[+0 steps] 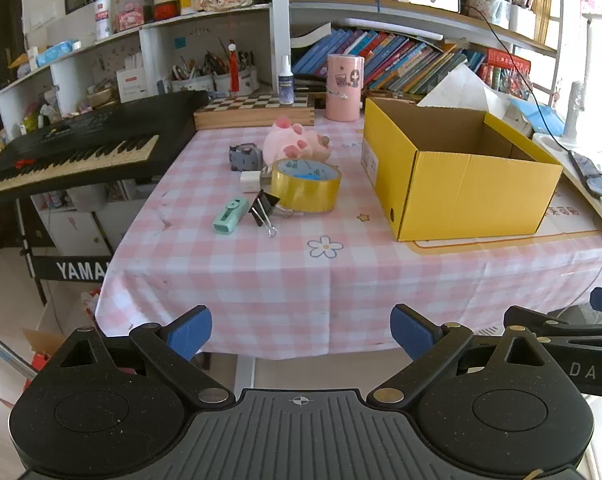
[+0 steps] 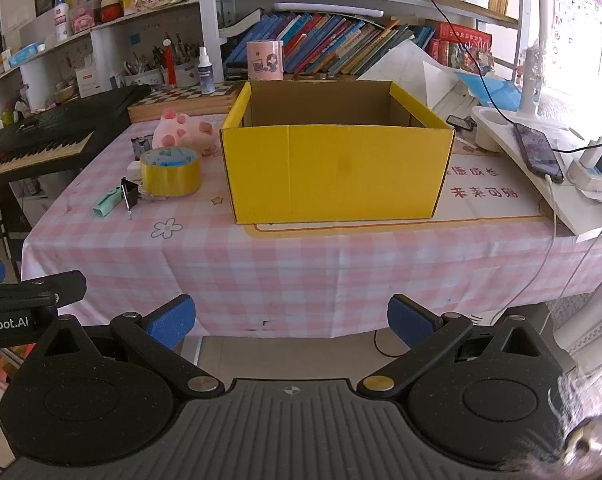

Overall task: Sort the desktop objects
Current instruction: 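Move both tools toward the objects beside the pink plush toy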

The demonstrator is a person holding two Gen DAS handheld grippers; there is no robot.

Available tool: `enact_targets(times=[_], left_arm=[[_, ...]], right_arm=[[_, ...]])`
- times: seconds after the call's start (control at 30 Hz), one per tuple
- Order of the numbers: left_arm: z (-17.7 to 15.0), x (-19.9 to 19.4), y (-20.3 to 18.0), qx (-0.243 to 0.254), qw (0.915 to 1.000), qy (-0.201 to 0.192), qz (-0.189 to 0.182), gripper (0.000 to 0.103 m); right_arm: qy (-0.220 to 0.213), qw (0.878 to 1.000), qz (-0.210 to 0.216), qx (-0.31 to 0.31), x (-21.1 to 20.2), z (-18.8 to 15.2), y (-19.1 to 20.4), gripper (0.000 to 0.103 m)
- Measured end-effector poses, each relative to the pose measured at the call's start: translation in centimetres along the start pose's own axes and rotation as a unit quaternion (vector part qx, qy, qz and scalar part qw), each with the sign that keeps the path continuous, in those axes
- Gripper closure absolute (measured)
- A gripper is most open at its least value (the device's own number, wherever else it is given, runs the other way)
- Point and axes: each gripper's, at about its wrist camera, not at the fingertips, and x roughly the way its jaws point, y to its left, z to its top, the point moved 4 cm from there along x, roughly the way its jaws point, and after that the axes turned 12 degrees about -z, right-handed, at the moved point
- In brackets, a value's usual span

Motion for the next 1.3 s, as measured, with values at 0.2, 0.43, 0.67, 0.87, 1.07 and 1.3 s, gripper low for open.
enact_targets(times=[0.2, 0.43, 0.67, 0.87, 1.07, 1.3], left_arm=[[0.01, 0.07, 0.0, 0.0, 1.0, -0.001, 0.001, 0.005], [0.07, -0.06, -0.24, 0.008, 1.0, -0.003, -0.006, 0.005], [0.0, 0.0, -0.25, 0.008, 0.9999, 0.0, -0.01, 0.005], [-0.26, -0.01, -0.32, 0.007, 0.9999, 0.002, -0.011, 0.005], [-0.36, 0.02, -0.36, 0.005, 0.9999, 0.005, -0.01, 0.005], [-0.53, 0.16, -0.33, 0.003, 0.9999, 0.01, -0.012, 0.005]], right_arm=[[-0.004, 1.0, -0.002, -0.002, -0.01, 0.14, 0.16, 0.0], [-0.009, 1.0, -0.004, -0.001, -0.31, 0.21, 0.08, 0.0], [-0.012, 1.0, -0.006, -0.002, -0.39, 0.21, 0.0, 0.0], [-0.013, 1.0, -0.007, -0.001, -0.5, 0.14, 0.01, 0.0], [-0.012, 1.0, -0.006, -0.002, -0.49, 0.15, -0.04, 0.0], [-0.012, 1.0, -0.005, -0.001, -0.49, 0.11, -0.08, 0.002]])
